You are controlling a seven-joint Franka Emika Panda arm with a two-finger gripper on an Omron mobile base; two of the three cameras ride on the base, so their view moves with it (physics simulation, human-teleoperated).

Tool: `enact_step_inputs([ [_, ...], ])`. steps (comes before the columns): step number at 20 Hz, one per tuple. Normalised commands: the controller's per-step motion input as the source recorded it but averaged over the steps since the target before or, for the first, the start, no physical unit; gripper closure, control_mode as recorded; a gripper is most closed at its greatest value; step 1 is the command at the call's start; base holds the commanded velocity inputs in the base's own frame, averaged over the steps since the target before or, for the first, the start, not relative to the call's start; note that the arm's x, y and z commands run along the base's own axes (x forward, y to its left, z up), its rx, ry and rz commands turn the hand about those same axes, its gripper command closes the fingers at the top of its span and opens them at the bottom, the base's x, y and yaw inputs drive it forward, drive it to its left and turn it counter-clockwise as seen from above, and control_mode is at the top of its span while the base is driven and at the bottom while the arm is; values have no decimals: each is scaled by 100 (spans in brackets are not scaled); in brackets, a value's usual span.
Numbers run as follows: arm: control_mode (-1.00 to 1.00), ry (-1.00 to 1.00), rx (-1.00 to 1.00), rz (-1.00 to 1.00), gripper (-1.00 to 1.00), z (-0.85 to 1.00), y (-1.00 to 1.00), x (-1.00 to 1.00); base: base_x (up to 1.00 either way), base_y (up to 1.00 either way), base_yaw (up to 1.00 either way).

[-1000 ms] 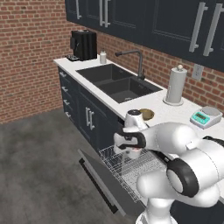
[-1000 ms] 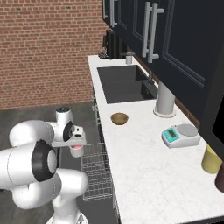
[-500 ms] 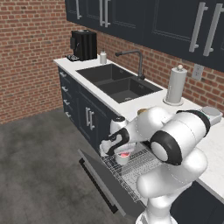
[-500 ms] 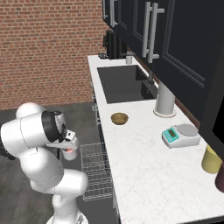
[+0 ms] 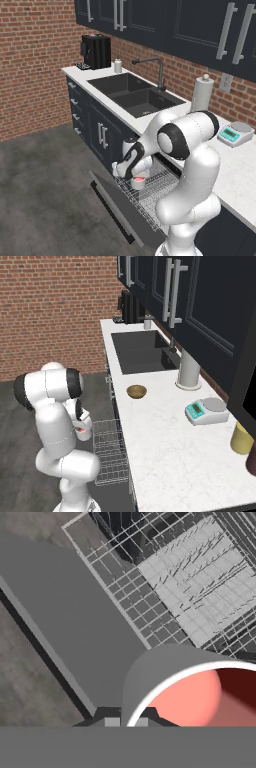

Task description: Pick up the cup and bowl from the counter, place them in the dishwasher, and close the dishwasher door.

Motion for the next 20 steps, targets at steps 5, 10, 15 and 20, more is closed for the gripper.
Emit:
enact_step_inputs([
  [5,-100,0,0,-17,100,-27,0,40,0,0,0],
  [10,-100,-1,0,-13,100,-18,0,18,0,0,0],
  [15,-100,-12,0,-11,100,-11,-3,0,0,0,0],
  [20,-100,-5,0,-8,100,-9,-21,11,0,0,0],
])
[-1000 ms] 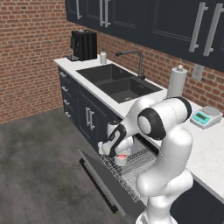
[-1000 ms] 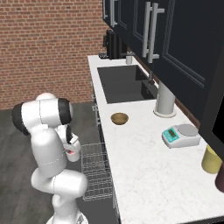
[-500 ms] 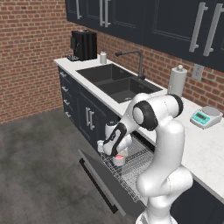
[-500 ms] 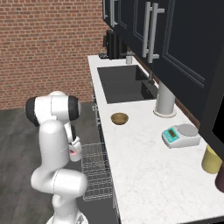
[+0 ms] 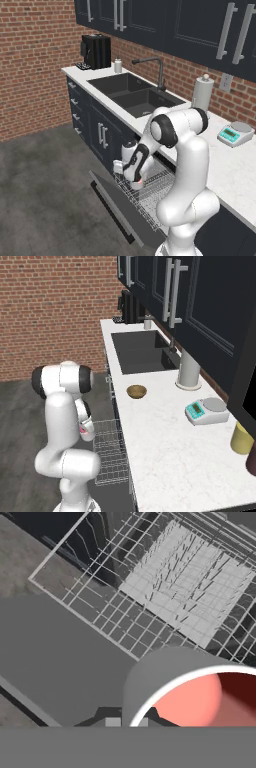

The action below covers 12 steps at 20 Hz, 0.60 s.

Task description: Pick up the cup and bowl from the counter, place them in the dishwasher, and close the dishwasher door.

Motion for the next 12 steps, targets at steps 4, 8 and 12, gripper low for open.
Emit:
enact_step_inputs([
  [4,-100,-6,0,-5,100,-17,-40,25,0,0,0],
  [8,-100,-9,0,-6,100,-11,-29,22,0,0,0],
  [12,-100,-7,-2,-7,100,-9,-5,21,0,0,0],
])
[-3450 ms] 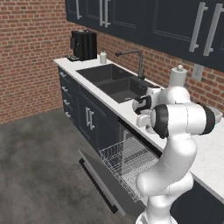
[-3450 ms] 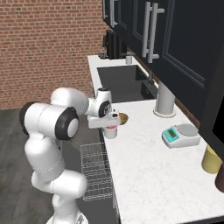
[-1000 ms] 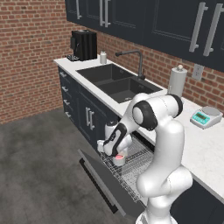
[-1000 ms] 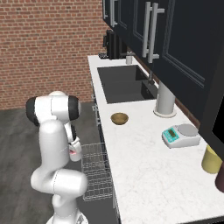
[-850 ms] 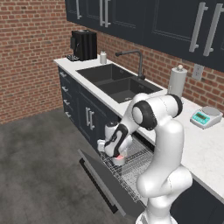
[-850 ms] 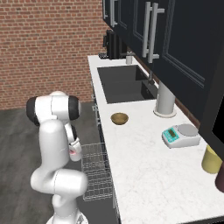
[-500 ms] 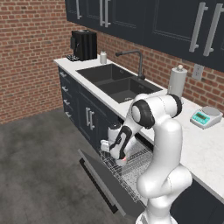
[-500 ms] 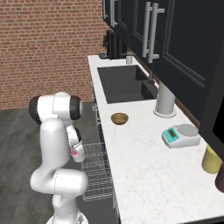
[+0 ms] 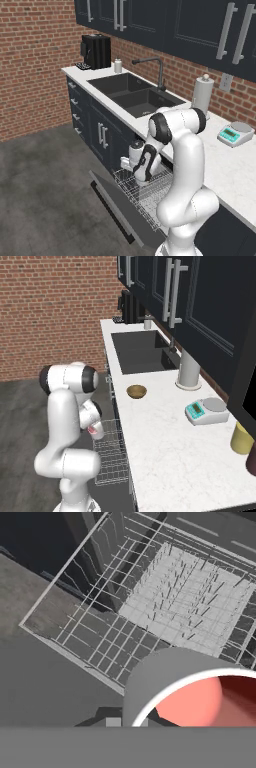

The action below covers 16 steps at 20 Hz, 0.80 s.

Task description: Pick up the cup and bowl from the counter, place them in the dishwasher, and close the dishwasher door.

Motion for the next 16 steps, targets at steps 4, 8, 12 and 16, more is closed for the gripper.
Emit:
enact_step_inputs([
  [4,-100,-11,-8,-3,100,-43,0,27,0,0,0],
  [8,-100,-12,-7,-1,100,-48,0,29,0,0,0],
  [12,-100,-2,-7,0,100,-51,0,27,0,0,0],
  [16,-100,-3,-3,0,100,-49,0,14,0,0,0],
])
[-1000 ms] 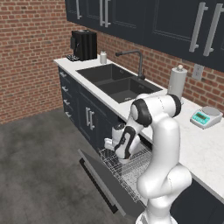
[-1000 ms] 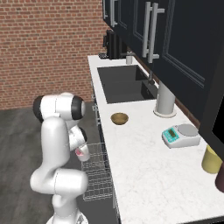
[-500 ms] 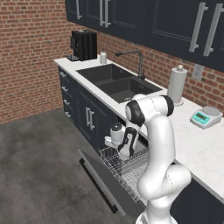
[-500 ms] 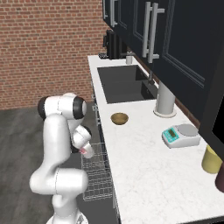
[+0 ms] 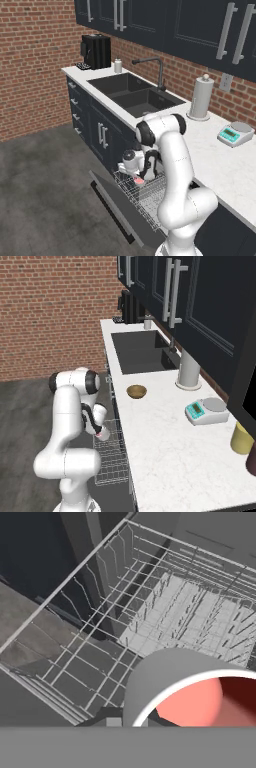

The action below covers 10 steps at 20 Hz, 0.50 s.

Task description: Pick up the cup and bowl from the counter, place them in the dishwasher, and close the dishwasher door.

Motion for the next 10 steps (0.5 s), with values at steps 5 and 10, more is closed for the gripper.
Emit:
enact_step_inputs([
  [5,-100,0,3,0,100,-52,-5,9,0,0,0],
  [10,-100,0,0,0,100,-53,0,7,0,0,0],
])
